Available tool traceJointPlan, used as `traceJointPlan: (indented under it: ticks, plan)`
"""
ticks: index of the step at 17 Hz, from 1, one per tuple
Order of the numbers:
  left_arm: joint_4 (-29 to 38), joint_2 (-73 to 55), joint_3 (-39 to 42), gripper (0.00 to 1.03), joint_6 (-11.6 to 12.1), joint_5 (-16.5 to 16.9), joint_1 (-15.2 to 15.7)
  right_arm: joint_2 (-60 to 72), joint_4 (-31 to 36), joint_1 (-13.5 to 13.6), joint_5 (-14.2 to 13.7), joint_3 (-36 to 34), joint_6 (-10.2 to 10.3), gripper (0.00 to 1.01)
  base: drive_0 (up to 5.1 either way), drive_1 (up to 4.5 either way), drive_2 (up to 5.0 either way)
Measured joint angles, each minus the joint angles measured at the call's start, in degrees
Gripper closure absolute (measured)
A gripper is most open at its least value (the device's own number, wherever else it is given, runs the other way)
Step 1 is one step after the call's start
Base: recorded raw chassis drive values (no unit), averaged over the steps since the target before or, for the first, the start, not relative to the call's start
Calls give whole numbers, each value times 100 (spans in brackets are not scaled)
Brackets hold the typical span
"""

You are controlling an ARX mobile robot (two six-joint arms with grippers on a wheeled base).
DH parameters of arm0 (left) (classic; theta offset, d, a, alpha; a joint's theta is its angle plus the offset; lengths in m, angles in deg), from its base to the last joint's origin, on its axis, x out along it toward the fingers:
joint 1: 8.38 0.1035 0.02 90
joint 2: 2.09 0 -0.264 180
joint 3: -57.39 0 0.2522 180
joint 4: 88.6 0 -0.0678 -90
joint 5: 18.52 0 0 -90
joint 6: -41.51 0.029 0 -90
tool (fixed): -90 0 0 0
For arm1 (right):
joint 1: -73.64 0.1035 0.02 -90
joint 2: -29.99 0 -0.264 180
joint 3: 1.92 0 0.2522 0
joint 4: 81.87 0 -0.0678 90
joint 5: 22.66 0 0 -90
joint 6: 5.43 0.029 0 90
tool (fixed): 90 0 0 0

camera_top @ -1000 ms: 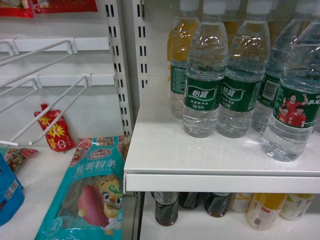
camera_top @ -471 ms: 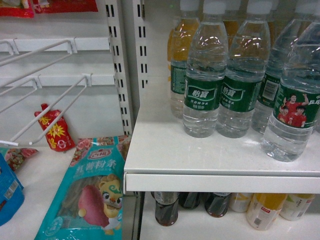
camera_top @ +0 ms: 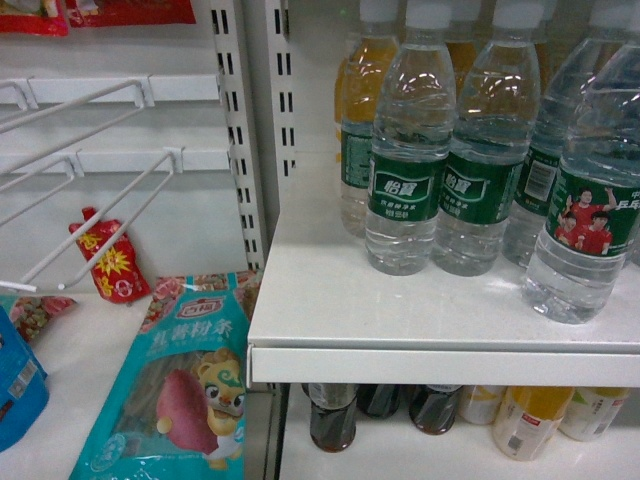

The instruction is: Move water from second to third shelf

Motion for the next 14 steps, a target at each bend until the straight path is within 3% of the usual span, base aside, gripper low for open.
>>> traceJointPlan:
  ticks: [8, 10, 14]
  plan:
    - [2, 0, 0, 5, 0, 0, 0, -68, -24, 0, 0, -70, -2, 99, 0, 0, 0]
    - [2, 0, 0, 5, 0, 0, 0, -68, -24, 0, 2, -70, -2, 88, 0, 0, 0]
    - [2, 0, 0, 5, 0, 0, 0, -68, -24, 0, 2, -70, -2, 53, 0, 0, 0]
